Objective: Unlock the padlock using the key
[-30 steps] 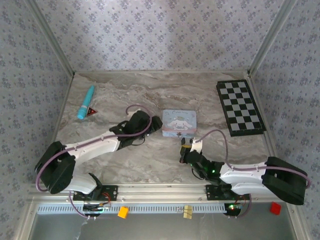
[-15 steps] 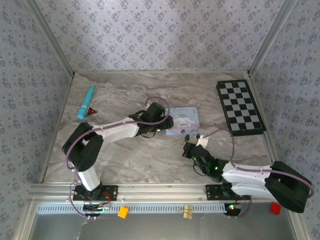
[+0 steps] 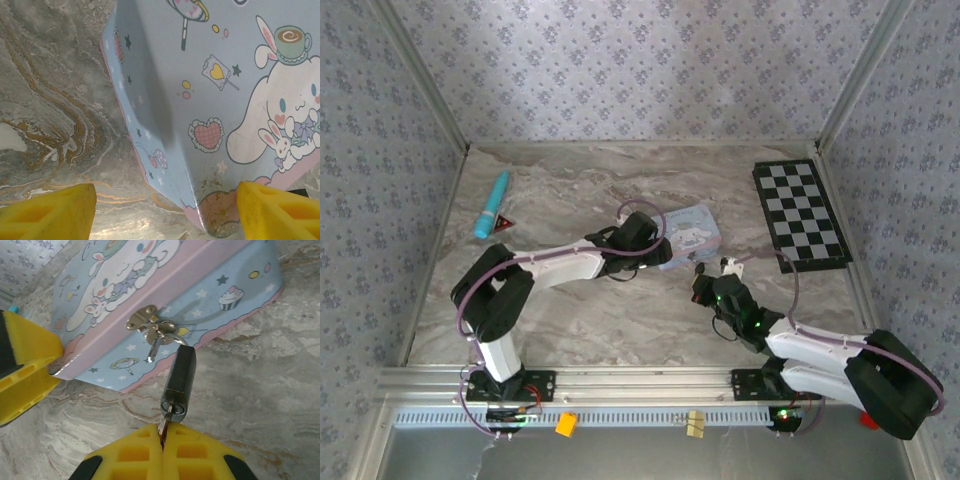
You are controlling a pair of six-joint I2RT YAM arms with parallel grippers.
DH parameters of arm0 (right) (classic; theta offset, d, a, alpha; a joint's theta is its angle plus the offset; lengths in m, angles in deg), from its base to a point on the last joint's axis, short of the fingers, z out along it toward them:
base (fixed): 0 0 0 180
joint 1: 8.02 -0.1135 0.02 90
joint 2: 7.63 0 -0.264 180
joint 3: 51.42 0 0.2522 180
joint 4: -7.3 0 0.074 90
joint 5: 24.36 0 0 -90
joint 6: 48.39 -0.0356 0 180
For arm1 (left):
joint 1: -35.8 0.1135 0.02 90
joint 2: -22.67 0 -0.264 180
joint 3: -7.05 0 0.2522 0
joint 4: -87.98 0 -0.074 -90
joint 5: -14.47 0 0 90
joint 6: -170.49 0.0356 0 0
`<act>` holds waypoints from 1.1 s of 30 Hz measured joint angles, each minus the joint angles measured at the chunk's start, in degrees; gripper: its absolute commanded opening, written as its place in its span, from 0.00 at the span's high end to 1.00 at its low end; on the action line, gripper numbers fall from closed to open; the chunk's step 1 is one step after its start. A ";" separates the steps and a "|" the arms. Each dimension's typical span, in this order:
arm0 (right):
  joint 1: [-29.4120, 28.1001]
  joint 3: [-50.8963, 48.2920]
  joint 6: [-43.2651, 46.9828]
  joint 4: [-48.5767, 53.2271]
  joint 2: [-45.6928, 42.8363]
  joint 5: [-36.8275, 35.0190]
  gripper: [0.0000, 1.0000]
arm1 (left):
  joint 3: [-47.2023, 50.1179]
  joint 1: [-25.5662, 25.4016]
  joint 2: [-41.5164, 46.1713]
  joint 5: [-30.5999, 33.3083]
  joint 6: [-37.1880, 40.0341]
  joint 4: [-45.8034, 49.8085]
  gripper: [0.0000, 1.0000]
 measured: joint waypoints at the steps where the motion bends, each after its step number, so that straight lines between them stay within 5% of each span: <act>1: 0.33 0.44 0.37 0.61 0.11 0.81 1.00 | 0.15 -0.22 0.00 0.20 -0.39 -0.39 0.27; 22: 11.76 7.58 7.58 3.93 8.22 9.92 1.00 | 1.09 -5.81 -0.37 0.85 -3.37 -3.50 0.29; 33: 8.22 9.97 13.62 1.53 12.96 8.35 1.00 | 1.09 -5.84 -0.37 0.81 -3.34 -3.63 0.30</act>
